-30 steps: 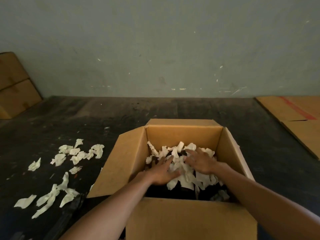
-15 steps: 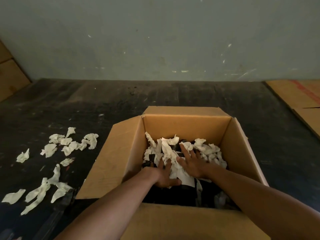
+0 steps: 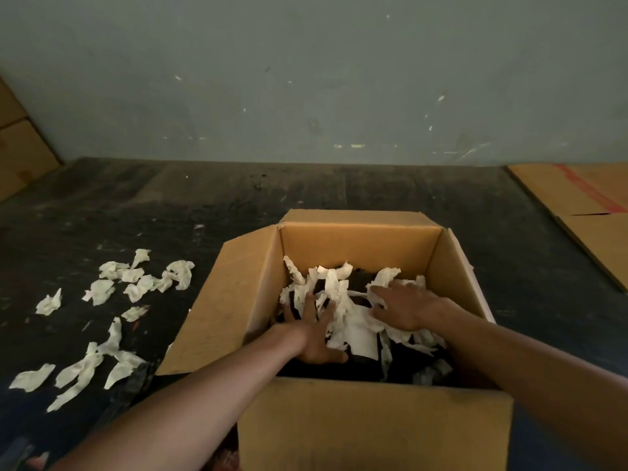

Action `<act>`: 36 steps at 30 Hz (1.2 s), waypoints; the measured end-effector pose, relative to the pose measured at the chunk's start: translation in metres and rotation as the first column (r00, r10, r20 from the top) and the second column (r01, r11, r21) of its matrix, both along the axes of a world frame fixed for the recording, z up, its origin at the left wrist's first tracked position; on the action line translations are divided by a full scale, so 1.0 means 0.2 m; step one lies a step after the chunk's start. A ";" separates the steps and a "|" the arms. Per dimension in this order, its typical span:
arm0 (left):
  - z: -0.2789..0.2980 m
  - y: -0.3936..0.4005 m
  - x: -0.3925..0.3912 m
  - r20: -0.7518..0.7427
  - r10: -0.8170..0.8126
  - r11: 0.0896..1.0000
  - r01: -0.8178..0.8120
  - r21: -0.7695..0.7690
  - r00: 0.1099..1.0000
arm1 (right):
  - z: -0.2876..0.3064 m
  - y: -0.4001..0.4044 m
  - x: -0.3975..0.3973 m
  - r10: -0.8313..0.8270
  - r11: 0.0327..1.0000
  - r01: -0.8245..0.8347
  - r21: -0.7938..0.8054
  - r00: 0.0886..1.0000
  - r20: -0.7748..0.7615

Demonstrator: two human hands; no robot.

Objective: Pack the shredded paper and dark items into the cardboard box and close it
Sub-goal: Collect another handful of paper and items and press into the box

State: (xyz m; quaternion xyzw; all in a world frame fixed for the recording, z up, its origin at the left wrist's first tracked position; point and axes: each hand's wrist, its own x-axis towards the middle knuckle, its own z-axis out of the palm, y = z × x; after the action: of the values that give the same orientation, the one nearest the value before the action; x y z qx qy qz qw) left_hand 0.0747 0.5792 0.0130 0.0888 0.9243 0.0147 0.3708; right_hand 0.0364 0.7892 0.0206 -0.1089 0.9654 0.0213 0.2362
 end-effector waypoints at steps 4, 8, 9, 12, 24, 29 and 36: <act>-0.02 0.00 0.06 0.066 -0.097 0.994 0.093 0.057 0.993 | 0.01 0.03 0.24 -0.031 0.999 0.027 0.021 0.976 0.214; -0.09 0.02 0.09 0.155 -0.124 0.992 0.122 0.018 0.980 | 0.01 -0.01 0.33 0.031 0.995 -0.064 0.071 0.918 0.395; -0.10 0.02 0.08 0.167 -0.119 0.993 0.120 0.008 0.979 | 0.02 -0.02 0.32 0.042 0.995 -0.073 0.065 0.918 0.394; -0.05 -0.01 0.04 0.094 -0.132 0.991 0.130 0.024 0.987 | 0.09 0.01 0.27 0.060 0.998 -0.068 0.010 0.931 0.361; 0.09 -0.02 0.12 0.302 -0.043 0.999 0.051 -0.019 0.952 | 0.07 -0.01 0.35 0.010 0.996 -0.054 0.078 0.878 0.479; 0.22 -0.02 0.14 0.201 0.001 0.995 -0.021 0.098 0.980 | 0.26 -0.06 0.28 -0.136 0.990 0.132 0.049 0.819 0.557; 0.45 -0.18 0.10 -0.072 0.204 0.891 -0.155 0.426 0.976 | 0.53 -0.29 0.20 -0.113 0.980 0.117 -0.161 0.993 0.038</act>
State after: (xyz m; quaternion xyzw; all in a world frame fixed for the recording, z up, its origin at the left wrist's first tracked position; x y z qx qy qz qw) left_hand 0.0949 0.5422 0.1027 0.0811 0.9237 0.2413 0.2865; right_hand 0.0771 0.7308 0.1262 -0.0722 0.9651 -0.0729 0.2409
